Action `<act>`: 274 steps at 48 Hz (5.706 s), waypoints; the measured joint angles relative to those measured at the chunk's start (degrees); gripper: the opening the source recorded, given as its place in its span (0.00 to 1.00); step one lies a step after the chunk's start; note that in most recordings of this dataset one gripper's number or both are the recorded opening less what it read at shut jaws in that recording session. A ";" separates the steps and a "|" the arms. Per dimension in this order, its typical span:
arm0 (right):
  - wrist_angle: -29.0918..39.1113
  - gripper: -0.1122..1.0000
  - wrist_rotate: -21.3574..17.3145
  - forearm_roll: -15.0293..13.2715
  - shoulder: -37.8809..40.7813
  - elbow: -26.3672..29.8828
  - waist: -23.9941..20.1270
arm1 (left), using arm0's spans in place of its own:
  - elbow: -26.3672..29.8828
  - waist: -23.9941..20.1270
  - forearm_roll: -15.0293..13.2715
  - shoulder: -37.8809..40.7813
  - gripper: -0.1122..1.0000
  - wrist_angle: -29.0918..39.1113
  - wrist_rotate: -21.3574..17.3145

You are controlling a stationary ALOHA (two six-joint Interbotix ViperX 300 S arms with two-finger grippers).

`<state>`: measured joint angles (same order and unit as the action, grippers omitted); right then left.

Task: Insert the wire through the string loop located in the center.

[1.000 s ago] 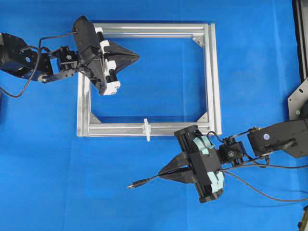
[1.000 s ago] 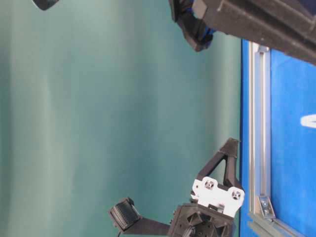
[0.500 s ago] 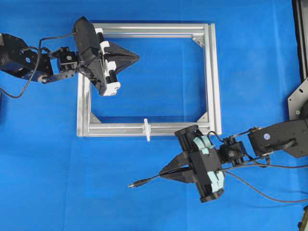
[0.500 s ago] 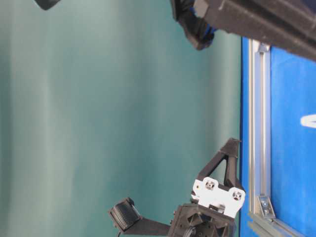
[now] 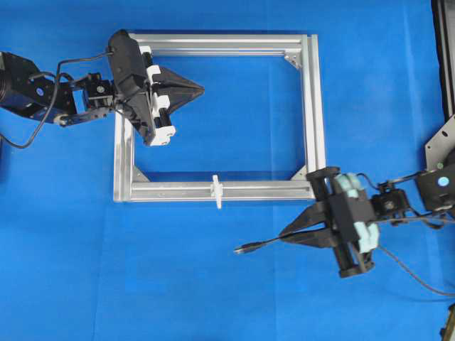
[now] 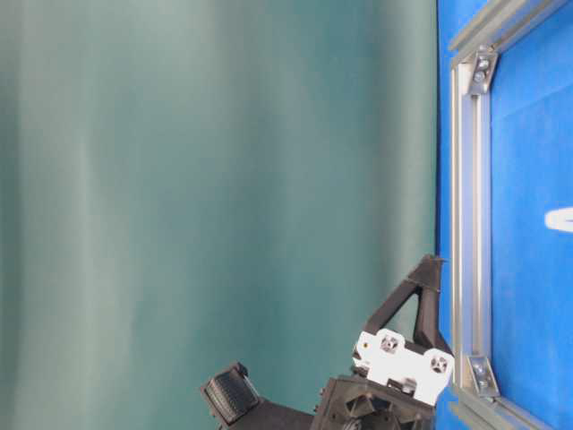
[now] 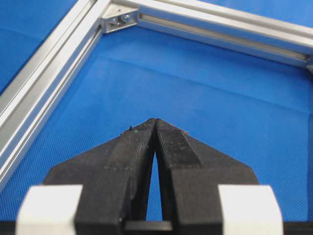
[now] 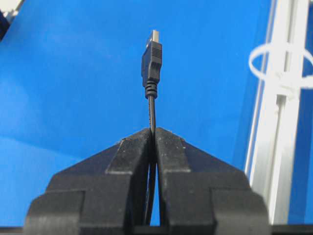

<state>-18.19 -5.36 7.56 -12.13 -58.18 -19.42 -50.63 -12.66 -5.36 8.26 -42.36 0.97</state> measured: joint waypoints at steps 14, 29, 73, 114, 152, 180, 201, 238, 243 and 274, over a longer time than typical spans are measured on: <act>-0.09 0.08 0.00 0.18 -0.09 -0.26 0.26 | 0.00 0.00 0.00 0.00 0.10 0.00 0.00; -2.81 0.08 0.18 0.18 3.43 -0.18 5.80 | 0.00 0.00 0.00 -0.09 0.10 0.00 0.00; -5.19 0.08 0.18 0.18 5.36 -0.53 12.48 | 0.00 0.00 0.00 0.00 0.10 0.09 0.00; -5.27 0.08 0.18 0.26 5.36 -0.62 12.48 | 0.00 0.09 0.00 -0.09 0.10 0.00 0.00; -5.27 0.08 0.18 0.26 5.36 -0.62 12.48 | 0.00 0.00 0.00 -0.09 0.10 0.09 0.00; -5.89 0.08 0.18 0.18 6.77 0.18 12.57 | 0.00 0.18 0.00 0.00 0.10 0.09 0.00; -7.21 0.08 0.26 0.18 15.64 8.79 12.57 | 0.00 0.35 0.00 0.00 0.10 0.09 0.00; -7.29 0.08 0.18 0.26 18.81 13.27 12.57 | 0.00 0.70 0.00 0.00 0.10 0.09 0.00; -7.29 0.08 0.26 0.26 18.81 13.27 12.57 | 0.00 0.70 0.00 0.00 0.10 0.09 0.00; -7.29 0.08 0.26 0.18 18.81 13.27 12.57 | -0.70 15.03 0.00 -0.09 0.10 3.25 0.00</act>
<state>-25.49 -5.10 7.73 6.68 -44.91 -6.86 -51.33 2.37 -5.36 8.17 -39.11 0.97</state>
